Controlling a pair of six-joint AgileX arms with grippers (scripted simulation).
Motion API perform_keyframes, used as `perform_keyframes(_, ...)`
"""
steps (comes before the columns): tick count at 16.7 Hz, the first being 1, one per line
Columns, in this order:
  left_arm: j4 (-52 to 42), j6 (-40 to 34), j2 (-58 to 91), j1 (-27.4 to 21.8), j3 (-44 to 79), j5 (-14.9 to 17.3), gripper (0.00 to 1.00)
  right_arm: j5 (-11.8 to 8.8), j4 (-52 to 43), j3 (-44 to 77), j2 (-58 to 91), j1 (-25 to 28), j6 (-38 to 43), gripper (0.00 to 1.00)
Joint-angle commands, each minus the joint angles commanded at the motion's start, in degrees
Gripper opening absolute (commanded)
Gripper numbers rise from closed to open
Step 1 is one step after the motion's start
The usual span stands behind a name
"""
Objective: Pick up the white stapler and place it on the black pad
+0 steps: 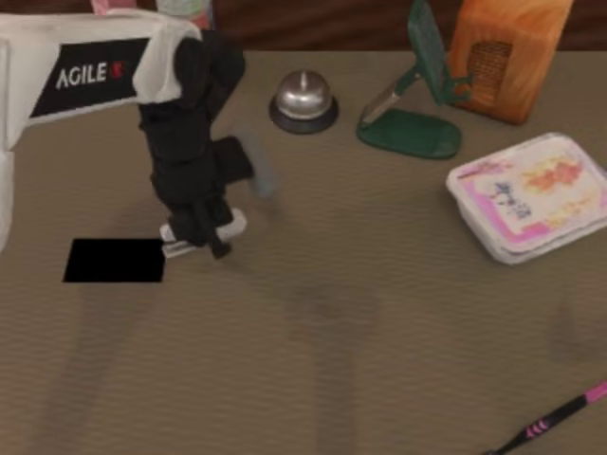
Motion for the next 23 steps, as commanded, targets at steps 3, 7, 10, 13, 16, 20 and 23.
perform_keyframes(3,-8.50,0.10,-2.58,0.19,4.80,-0.03,0.00,0.00,0.00,0.00,0.00,0.00,0.00,1.00)
perform_keyframes(7,-12.28,-0.02,-4.59,0.42,7.58,-0.03,0.00,0.00,0.00,0.00,0.00,0.00,0.00,1.00)
perform_keyframes(10,-12.10,0.06,-4.41,0.08,7.46,-0.06,0.00,0.00,0.00,0.00,0.00,0.00,0.00,1.00)
perform_keyframes(13,-12.62,-1.67,-4.49,0.16,7.56,-0.44,0.00,0.00,0.00,0.00,0.00,0.00,0.00,1.00)
perform_keyframes(16,-14.56,-8.78,-4.53,0.66,8.14,-1.74,0.00,0.00,0.00,0.00,0.00,0.00,0.00,1.00)
perform_keyframes(20,-18.13,-26.65,-4.62,2.20,9.00,-3.94,0.00,0.00,0.00,0.00,0.00,0.00,0.00,1.00)
perform_keyframes(23,-20.58,-46.32,-4.92,3.81,8.99,-5.26,0.00,0.00,0.00,0.00,0.00,0.00,0.00,1.00)
